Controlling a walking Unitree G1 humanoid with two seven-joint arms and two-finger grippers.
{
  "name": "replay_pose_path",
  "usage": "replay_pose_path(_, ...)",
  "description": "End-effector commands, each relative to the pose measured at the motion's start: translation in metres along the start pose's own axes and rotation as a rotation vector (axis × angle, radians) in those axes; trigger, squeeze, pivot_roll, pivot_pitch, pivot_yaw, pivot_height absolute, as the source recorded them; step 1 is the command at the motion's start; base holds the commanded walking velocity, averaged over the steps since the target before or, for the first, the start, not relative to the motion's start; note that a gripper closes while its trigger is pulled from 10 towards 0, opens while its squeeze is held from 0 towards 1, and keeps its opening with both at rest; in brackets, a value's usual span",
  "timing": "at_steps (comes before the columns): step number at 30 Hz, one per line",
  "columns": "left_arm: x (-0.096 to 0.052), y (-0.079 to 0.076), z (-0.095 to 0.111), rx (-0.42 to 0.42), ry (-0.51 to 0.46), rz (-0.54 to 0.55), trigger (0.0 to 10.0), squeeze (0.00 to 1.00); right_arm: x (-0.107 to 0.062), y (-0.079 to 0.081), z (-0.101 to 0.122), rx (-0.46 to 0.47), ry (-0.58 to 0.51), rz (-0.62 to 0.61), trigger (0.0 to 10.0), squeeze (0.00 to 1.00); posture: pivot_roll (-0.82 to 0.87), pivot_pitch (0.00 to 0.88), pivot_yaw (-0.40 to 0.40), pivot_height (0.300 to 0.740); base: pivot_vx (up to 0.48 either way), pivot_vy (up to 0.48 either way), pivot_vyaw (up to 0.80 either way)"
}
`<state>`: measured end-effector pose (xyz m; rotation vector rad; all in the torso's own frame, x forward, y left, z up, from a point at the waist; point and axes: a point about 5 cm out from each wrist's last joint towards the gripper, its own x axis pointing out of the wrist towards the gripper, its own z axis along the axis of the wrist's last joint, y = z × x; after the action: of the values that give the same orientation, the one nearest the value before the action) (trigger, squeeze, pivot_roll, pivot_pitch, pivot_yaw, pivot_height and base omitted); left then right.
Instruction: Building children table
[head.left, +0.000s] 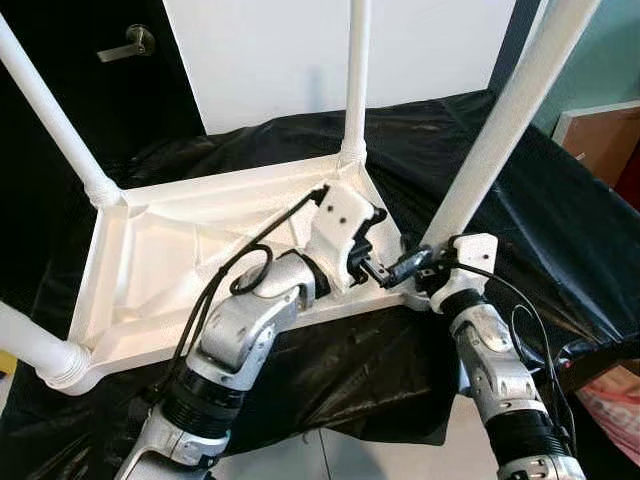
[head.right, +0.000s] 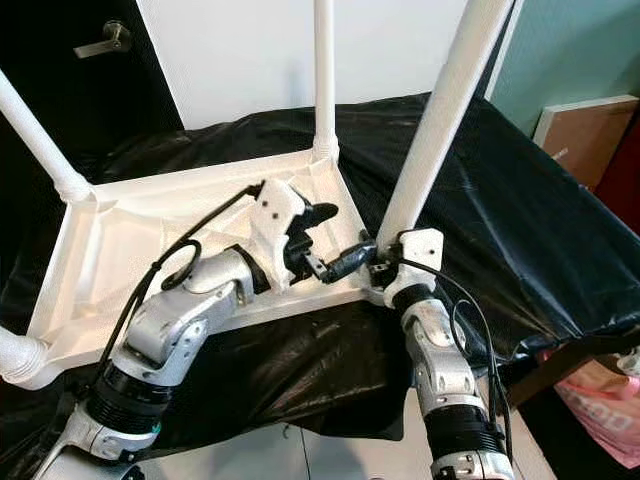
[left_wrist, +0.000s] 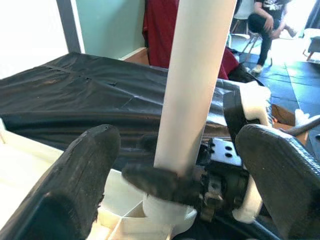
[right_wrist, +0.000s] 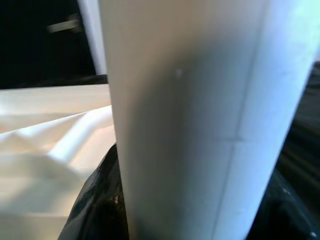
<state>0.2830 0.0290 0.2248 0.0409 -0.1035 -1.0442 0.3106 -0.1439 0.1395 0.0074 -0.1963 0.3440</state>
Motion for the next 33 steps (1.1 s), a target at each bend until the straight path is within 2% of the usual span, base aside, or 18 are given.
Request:
replay_pose_path(1,0.001,0.001,0.003,0.005,-0.017,-0.05,10.0,1.0,0.005,0.003,0.009,-0.005,-0.02,0.047,10.0,0.0,-0.13,0.013,0.043,0.74,0.0,0.0,0.0)
replay_pose_path(3,0.002,0.005,0.005,0.027,-0.014,-0.046,10.0,1.0,0.006,-0.002,0.013,-0.041,-0.026,0.075,10.0,0.0,-0.13,0.011,0.04,0.74,0.0,0.0,0.0)
replay_pose_path(4,0.003,0.005,0.006,0.036,-0.016,-0.057,10.0,0.0,0.006,-0.006,0.015,-0.054,-0.025,0.084,10.0,0.0,-0.14,0.002,0.037,0.74,0.0,0.0,0.0)
replay_pose_path(10,0.005,0.004,0.009,0.045,-0.026,-0.104,10.0,0.0,0.005,-0.014,0.019,-0.082,-0.018,0.134,10.0,0.0,-0.14,0.0,0.033,0.74,0.0,0.0,0.0)
replay_pose_path(12,0.005,0.004,0.012,0.057,-0.031,-0.129,10.0,0.0,0.005,-0.013,0.023,-0.121,-0.012,0.204,10.0,0.0,-0.14,0.0,0.03,0.74,0.0,0.0,0.0)
replay_pose_path(15,0.006,0.005,0.014,0.058,-0.037,-0.142,10.0,0.0,0.004,-0.011,0.025,-0.125,-0.002,0.261,10.0,0.0,-0.14,0.0,0.03,0.74,0.0,0.0,0.0)
replay_pose_path(19,0.007,0.005,0.022,0.03,-0.078,-0.197,10.0,0.0,-0.001,-0.004,0.027,-0.122,0.044,0.405,10.0,0.0,-0.15,0.0,0.027,0.74,0.0,0.0,0.0)
replay_pose_path(26,0.005,0.002,0.028,0.001,-0.109,-0.259,10.0,0.0,-0.004,-0.002,0.027,-0.125,0.079,0.479,10.0,0.0,-0.15,0.0,0.029,0.74,0.0,0.0,0.0)
replay_pose_path(28,0.004,0.001,0.035,-0.061,-0.155,-0.314,10.0,0.0,-0.008,-0.001,0.026,-0.121,0.122,0.558,10.0,0.0,-0.16,0.0,0.028,0.74,0.0,0.0,0.0)
replay_pose_path(30,0.004,0.001,0.035,-0.061,-0.155,-0.314,10.0,0.0,-0.008,-0.001,0.026,-0.121,0.122,0.558,10.0,0.0,-0.16,0.0,0.028,0.74,0.0,0.0,0.0)
replay_pose_path(33,0.0,-0.003,0.04,-0.088,-0.182,-0.381,10.0,0.0,-0.012,0.0,0.025,-0.094,0.167,0.612,10.0,0.0,-0.16,0.0,0.03,0.74,0.0,0.0,0.0)
